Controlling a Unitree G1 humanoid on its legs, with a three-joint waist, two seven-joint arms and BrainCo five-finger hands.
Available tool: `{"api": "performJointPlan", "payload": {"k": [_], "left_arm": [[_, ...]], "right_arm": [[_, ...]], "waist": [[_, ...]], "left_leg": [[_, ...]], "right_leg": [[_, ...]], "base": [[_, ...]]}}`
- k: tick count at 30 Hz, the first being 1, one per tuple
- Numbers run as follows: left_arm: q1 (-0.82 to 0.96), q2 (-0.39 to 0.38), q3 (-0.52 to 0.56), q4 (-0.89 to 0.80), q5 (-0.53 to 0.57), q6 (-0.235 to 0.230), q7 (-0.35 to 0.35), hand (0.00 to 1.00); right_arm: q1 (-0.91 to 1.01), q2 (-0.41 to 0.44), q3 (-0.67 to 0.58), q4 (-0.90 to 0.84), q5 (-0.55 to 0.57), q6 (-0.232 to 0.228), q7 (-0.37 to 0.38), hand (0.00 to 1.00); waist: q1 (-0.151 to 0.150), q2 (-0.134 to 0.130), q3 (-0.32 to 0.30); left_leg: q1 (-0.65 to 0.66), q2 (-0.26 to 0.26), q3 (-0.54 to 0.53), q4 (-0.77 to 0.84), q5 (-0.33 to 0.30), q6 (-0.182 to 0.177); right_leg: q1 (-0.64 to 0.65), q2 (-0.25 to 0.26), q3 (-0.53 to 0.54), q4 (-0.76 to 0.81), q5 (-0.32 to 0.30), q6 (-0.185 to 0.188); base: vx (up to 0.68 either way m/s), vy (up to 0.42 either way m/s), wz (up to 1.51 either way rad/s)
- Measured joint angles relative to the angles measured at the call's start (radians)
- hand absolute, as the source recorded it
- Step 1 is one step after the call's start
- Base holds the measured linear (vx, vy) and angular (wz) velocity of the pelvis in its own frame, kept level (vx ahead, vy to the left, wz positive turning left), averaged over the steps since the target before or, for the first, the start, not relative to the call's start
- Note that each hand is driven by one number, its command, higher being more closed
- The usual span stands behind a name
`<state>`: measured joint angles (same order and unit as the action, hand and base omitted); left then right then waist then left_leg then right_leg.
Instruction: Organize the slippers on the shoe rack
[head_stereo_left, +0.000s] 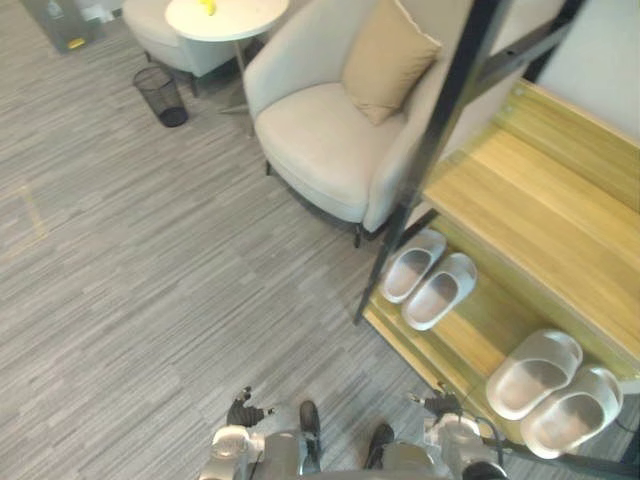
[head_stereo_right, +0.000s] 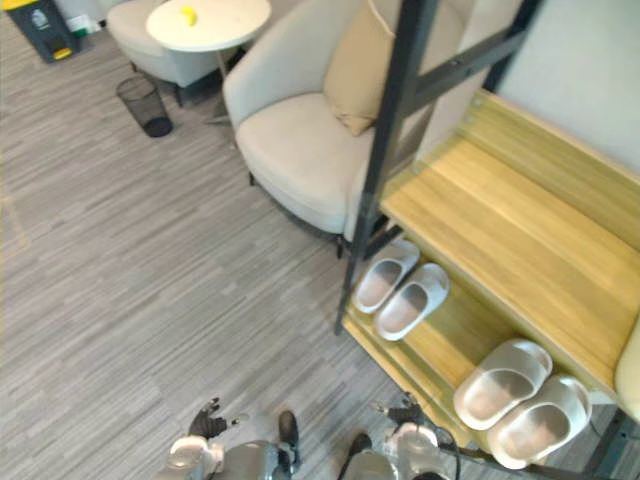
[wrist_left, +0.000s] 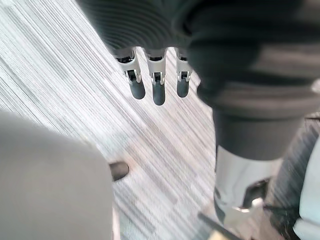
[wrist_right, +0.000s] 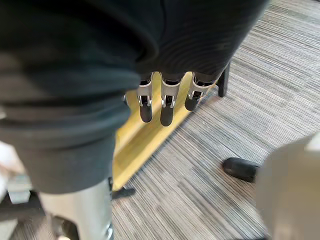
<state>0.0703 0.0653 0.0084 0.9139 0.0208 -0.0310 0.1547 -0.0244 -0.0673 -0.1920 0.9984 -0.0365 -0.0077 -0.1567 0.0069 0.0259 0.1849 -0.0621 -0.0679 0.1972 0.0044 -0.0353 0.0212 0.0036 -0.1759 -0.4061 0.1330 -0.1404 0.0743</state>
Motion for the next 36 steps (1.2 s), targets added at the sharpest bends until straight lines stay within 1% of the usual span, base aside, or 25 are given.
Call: {"api": "performJointPlan", "payload": {"k": [1, 6, 7, 8, 9, 10, 11, 12, 14, 15, 16, 18, 20, 21, 22, 24, 25, 26, 28, 29, 30, 31, 33, 35, 36], "left_arm": [[0.003, 0.002, 0.001, 0.009, 0.003, 0.001, 0.0, 0.0], [-0.002, 0.01, 0.005, 0.027, 0.008, -0.001, -0.002, 0.0], [-0.001, 0.011, 0.007, 0.029, 0.008, -0.001, -0.002, 0.0], [-0.001, 0.012, 0.012, 0.033, 0.008, -0.001, -0.003, 0.0], [-0.001, 0.014, 0.012, 0.033, 0.009, -0.001, -0.003, 0.0], [-0.001, 0.015, 0.012, 0.036, 0.008, 0.0, -0.002, 0.0], [-0.002, 0.015, 0.011, 0.038, 0.008, 0.001, -0.002, 0.0], [-0.001, 0.016, 0.011, 0.039, 0.008, 0.001, -0.002, 0.0], [-0.011, 0.025, 0.011, 0.045, 0.006, 0.003, -0.001, 0.0], [-0.013, 0.025, 0.011, 0.049, 0.006, 0.003, -0.002, 0.0], [-0.014, 0.027, 0.012, 0.058, 0.002, 0.004, -0.001, 0.0], [-0.012, 0.034, 0.012, 0.061, 0.0, 0.004, -0.002, 0.0], [-0.015, 0.035, 0.018, 0.064, 0.0, 0.004, -0.001, 0.0], [-0.016, 0.024, 0.024, 0.066, 0.001, 0.005, -0.001, 0.0], [-0.014, 0.005, 0.033, 0.067, 0.001, 0.005, -0.001, 0.0], [-0.027, -0.015, 0.048, 0.064, 0.003, 0.005, -0.001, 0.0], [-0.033, -0.025, 0.066, 0.053, 0.006, 0.006, 0.0, 0.0], [-0.034, -0.03, 0.072, 0.047, 0.006, 0.005, 0.001, 0.0], [-0.041, -0.04, 0.069, 0.036, 0.006, 0.003, 0.002, 0.0], [-0.051, -0.051, 0.058, 0.034, 0.005, 0.003, 0.002, 0.0], [-0.059, -0.055, 0.042, 0.034, 0.006, 0.004, 0.002, 0.0], [-0.068, -0.062, 0.039, 0.039, 0.006, 0.005, 0.002, 0.0], [-0.069, -0.051, 0.032, 0.04, 0.007, 0.008, 0.002, 0.0], [-0.065, -0.023, 0.02, 0.041, 0.015, 0.016, 0.003, 0.0], [-0.062, -0.016, 0.014, 0.042, 0.016, 0.018, 0.005, 0.0]], "right_arm": [[0.001, 0.006, 0.0, 0.001, 0.0, 0.0, 0.001, 0.0], [-0.003, 0.025, 0.001, 0.012, -0.002, 0.005, 0.002, 0.0], [-0.003, 0.026, 0.001, 0.016, -0.003, 0.006, 0.002, 0.0], [-0.005, 0.027, 0.002, 0.018, -0.003, 0.008, 0.002, 0.0], [-0.005, 0.027, 0.002, 0.018, -0.003, 0.008, 0.003, 0.0], [-0.005, 0.025, 0.002, 0.018, -0.003, 0.009, 0.006, 0.0], [-0.006, 0.026, 0.002, 0.018, -0.003, 0.012, 0.009, 0.0], [-0.006, 0.028, 0.006, 0.017, -0.004, 0.014, 0.013, 0.0], [-0.011, 0.025, 0.01, 0.016, -0.003, 0.014, 0.02, 0.0], [-0.01, 0.025, 0.01, 0.017, -0.003, 0.014, 0.02, 0.0], [-0.005, 0.026, 0.011, 0.014, -0.001, 0.015, 0.02, 0.0], [-0.002, 0.029, 0.023, 0.012, -0.001, 0.016, 0.021, 0.0], [0.011, 0.029, 0.037, 0.014, -0.002, 0.017, 0.021, 0.0], [0.007, 0.028, 0.035, 0.012, -0.002, 0.017, 0.02, 0.0], [-0.002, 0.028, 0.029, 0.001, -0.002, 0.016, 0.019, 0.0], [-0.022, 0.027, 0.029, 0.001, -0.001, 0.016, 0.018, 0.0], [-0.028, 0.031, 0.032, -0.002, 0.0, 0.015, 0.017, 0.0], [-0.024, 0.041, 0.034, -0.002, 0.0, 0.016, 0.016, 0.0], [-0.016, 0.046, 0.035, -0.004, 0.005, 0.015, 0.01, 0.0], [-0.016, 0.042, 0.036, -0.008, 0.009, 0.015, 0.003, 0.0], [-0.015, 0.037, 0.038, -0.012, 0.009, 0.015, -0.001, 0.0], [-0.012, 0.027, 0.038, -0.019, 0.01, 0.015, -0.003, 0.0], [-0.006, 0.03, 0.039, -0.029, 0.016, 0.015, -0.006, 0.0], [-0.006, 0.048, 0.038, -0.029, 0.017, 0.016, -0.007, 0.0], [-0.004, 0.053, 0.038, -0.028, 0.016, 0.017, -0.006, 0.0]], "waist": [[-0.001, 0.001, -0.002], [-0.001, -0.016, -0.006], [0.0, -0.022, -0.01], [-0.004, -0.031, -0.008], [-0.005, -0.035, -0.007], [-0.007, -0.035, -0.007], [-0.009, -0.024, -0.008], [-0.011, -0.022, -0.009], [-0.016, -0.02, -0.007], [-0.017, -0.02, -0.007], [-0.02, -0.019, -0.006], [-0.021, -0.045, -0.018], [-0.022, -0.075, -0.033], [-0.021, -0.065, -0.039], [-0.021, -0.037, -0.047], [-0.02, -0.019, -0.032], [-0.012, -0.01, -0.017], [-0.012, -0.012, -0.012], [-0.012, -0.015, -0.01], [-0.012, -0.009, -0.014], [-0.013, -0.001, -0.015], [-0.013, 0.013, -0.017], [-0.013, -0.003, -0.013], [-0.006, -0.028, -0.006], [-0.005, -0.032, -0.008]], "left_leg": [[0.005, -0.003, -0.001, -0.012, 0.009, 0.01], [0.032, -0.021, -0.021, -0.055, 0.046, 0.045], [0.038, -0.028, -0.031, -0.054, 0.04, 0.043], [0.052, -0.042, -0.056, -0.052, 0.022, 0.044], [0.057, -0.049, -0.067, -0.052, 0.02, 0.046], [0.067, -0.056, -0.104, -0.053, 0.013, 0.057], [0.069, -0.042, -0.148, -0.053, 0.008, 0.07], [0.069, -0.035, -0.164, -0.051, 0.008, 0.069], [0.082, -0.003, -0.266, -0.052, 0.003, 0.061], [0.087, 0.0, -0.282, -0.053, 0.001, 0.058], [0.109, 0.006, -0.33, -0.053, -0.01, 0.044], [0.119, -0.001, -0.379, -0.038, -0.021, 0.021], [0.11, -0.019, -0.438, 0.049, -0.092, -0.006], [0.094, -0.006, -0.434, 0.08, -0.107, -0.023], [0.059, 0.013, -0.395, 0.13, -0.125, -0.049], [0.019, 0.027, -0.353, 0.212, -0.148, -0.085], [-0.045, 0.054, -0.262, 0.38, -0.192, -0.139], [-0.062, 0.087, -0.19, 0.451, -0.212, -0.141], [-0.09, 0.148, -0.084, 0.496, -0.217, -0.116], [-0.116, 0.186, -0.022, 0.462, -0.182, -0.085], [-0.135, 0.212, 0.012, 0.421, -0.133, -0.075], [-0.144, 0.217, 0.029, 0.382, -0.12, -0.079], [-0.1, 0.19, 0.037, 0.283, -0.12, -0.079], [-0.075, 0.169, 0.035, 0.234, -0.11, -0.075], [-0.068, 0.164, 0.035, 0.224, -0.109, -0.074]], "right_leg": [[0.0, 0.003, 0.008, -0.005, 0.006, -0.004], [0.031, 0.001, -0.006, -0.024, 0.028, 0.027], [0.033, -0.007, -0.009, -0.009, 0.015, 0.034], [0.029, -0.037, -0.028, 0.066, -0.031, 0.043], [0.027, -0.048, -0.031, 0.093, -0.043, 0.046], [0.003, -0.068, -0.019, 0.187, -0.064, 0.033], [-0.065, -0.061, 0.04, 0.299, -0.089, 0.003], [-0.077, -0.043, 0.068, 0.306, -0.099, -0.002], [-0.161, 0.046, 0.175, 0.334, -0.124, 0.0], [-0.173, 0.057, 0.186, 0.333, -0.124, 0.001], [-0.208, 0.076, 0.216, 0.318, -0.117, 0.002], [-0.234, 0.071, 0.24, 0.264, -0.079, -0.011], [-0.221, 0.053, 0.244, 0.171, 0.041, -0.043], [-0.208, 0.058, 0.221, 0.161, 0.042, -0.044], [-0.198, 0.076, 0.193, 0.13, 0.039, -0.055], [-0.173, 0.092, 0.177, 0.093, 0.047, -0.073], [-0.106, 0.108, 0.157, 0.039, 0.052, -0.09], [-0.066, 0.116, 0.14, 0.019, 0.048, -0.097], [-0.016, 0.121, 0.104, -0.006, 0.044, -0.1], [-0.004, 0.122, 0.08, -0.022, 0.04, -0.095], [-0.004, 0.125, 0.068, -0.027, 0.032, -0.083], [-0.003, 0.127, 0.056, -0.025, 0.024, -0.072], [-0.005, 0.113, 0.05, -0.024, 0.013, -0.054], [-0.003, 0.096, 0.042, -0.015, 0.012, -0.051], [0.0, 0.093, 0.043, -0.014, 0.012, -0.051]], "base": [[0.04, 0.042, -0.02], [0.09, 0.002, 0.12], [0.13, -0.01, 0.34], [0.1, -0.007, 0.36], [0.16, -0.018, 0.62], [0.14, -0.017, 0.71], [0.17, -0.029, 0.78], [0.16, -0.038, 0.9], [0.17, -0.085, 1.09], [0.19, -0.121, 1.2], [0.21, -0.139, 1.1], [0.27, -0.214, 1.23], [0.28, -0.235, 1.02], [0.32, -0.216, 0.62], [0.25, -0.137, 0.44], [0.26, -0.142, 0.33], [0.22, -0.128, 0.2], [0.25, -0.159, 0.27], [0.16, -0.099, 0.3], [0.13, -0.02, 0.35], [0.15, 0.043, 0.43], [0.14, 0.128, 0.41], [0.14, 0.15, 0.41], [0.09, 0.112, 0.23], [0.1, 0.087, 0.06]]}}
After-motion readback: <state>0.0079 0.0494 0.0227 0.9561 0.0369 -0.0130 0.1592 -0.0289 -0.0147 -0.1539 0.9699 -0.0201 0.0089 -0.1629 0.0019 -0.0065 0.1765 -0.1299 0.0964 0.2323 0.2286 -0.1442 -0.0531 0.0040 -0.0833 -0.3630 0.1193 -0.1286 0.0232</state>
